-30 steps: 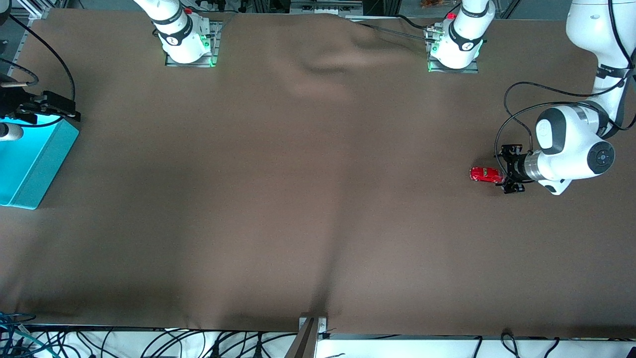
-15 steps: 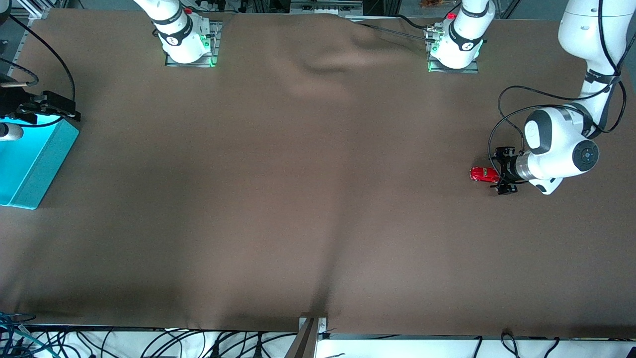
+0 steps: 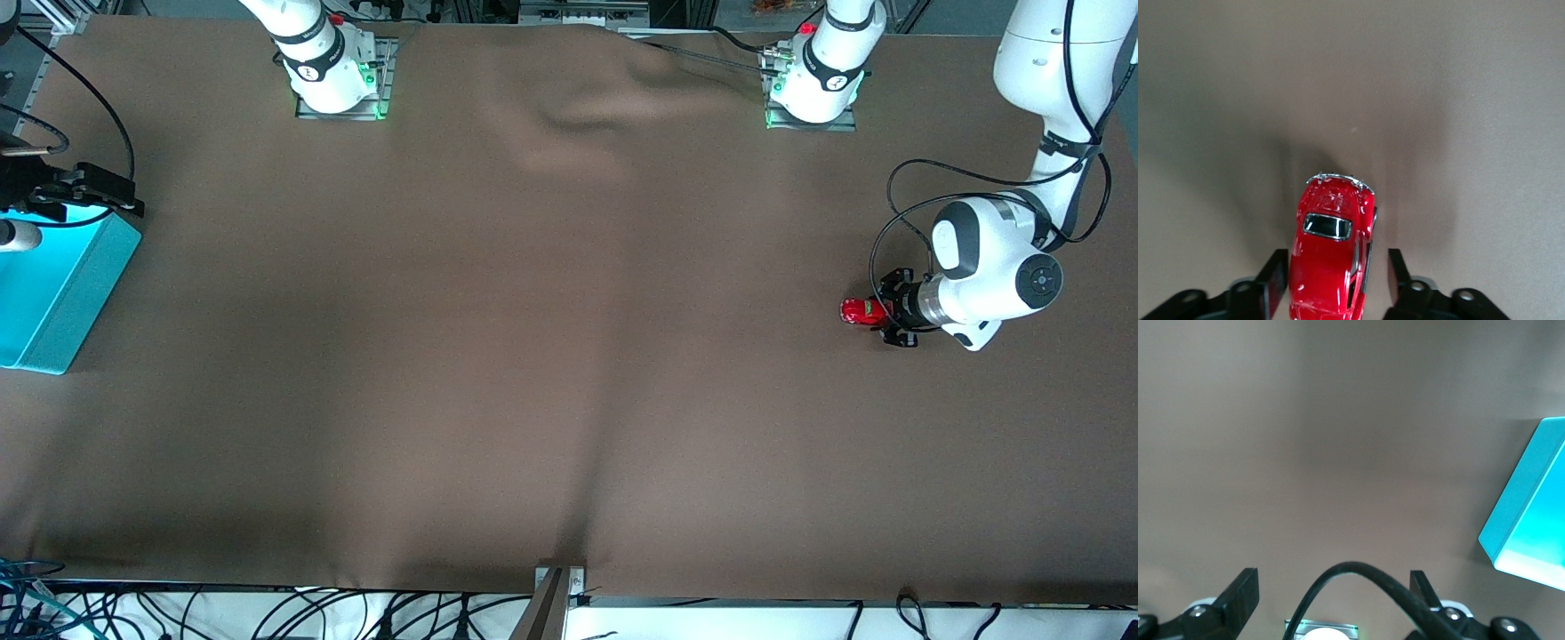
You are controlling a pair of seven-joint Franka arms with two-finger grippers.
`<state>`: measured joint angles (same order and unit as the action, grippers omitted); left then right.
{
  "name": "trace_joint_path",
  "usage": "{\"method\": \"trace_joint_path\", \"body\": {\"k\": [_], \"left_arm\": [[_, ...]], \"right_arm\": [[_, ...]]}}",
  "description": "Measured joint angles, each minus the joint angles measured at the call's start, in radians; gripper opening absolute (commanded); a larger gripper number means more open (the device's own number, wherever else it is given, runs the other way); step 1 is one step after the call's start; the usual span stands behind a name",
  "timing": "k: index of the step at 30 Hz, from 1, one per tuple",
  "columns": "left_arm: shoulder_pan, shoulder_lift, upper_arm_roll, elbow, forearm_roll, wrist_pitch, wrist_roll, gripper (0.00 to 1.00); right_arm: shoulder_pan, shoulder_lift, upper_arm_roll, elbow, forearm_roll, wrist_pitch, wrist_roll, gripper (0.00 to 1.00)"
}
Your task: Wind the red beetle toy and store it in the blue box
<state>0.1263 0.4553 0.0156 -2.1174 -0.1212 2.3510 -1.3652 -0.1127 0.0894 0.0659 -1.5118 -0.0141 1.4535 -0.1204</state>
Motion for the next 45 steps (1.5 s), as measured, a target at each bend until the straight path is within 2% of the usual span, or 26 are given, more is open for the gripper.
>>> {"method": "trace_joint_path", "body": {"k": [12,26,34,45], "left_arm": [[0.000,0.000,-0.017,0.014,0.000,0.004,0.003,0.00],[-0.014,-0.001,-0.180,0.063,0.000,0.004,-0.115,0.00],[-0.029,0.005,-0.187,0.063,0.000,0.004,-0.212,0.00],[-0.036,0.043,-0.187,0.063,0.000,0.007,-0.225,0.00]], "right_arm": [[0.000,0.000,0.000,0.000,0.000,0.000,0.000,1.00],[0.000,0.000,0.000,0.000,0.000,0.000,0.000,1.00],[0.000,0.000,0.000,0.000,0.000,0.000,0.000,1.00],[0.000,0.000,0.000,0.000,0.000,0.000,0.000,1.00]]}}
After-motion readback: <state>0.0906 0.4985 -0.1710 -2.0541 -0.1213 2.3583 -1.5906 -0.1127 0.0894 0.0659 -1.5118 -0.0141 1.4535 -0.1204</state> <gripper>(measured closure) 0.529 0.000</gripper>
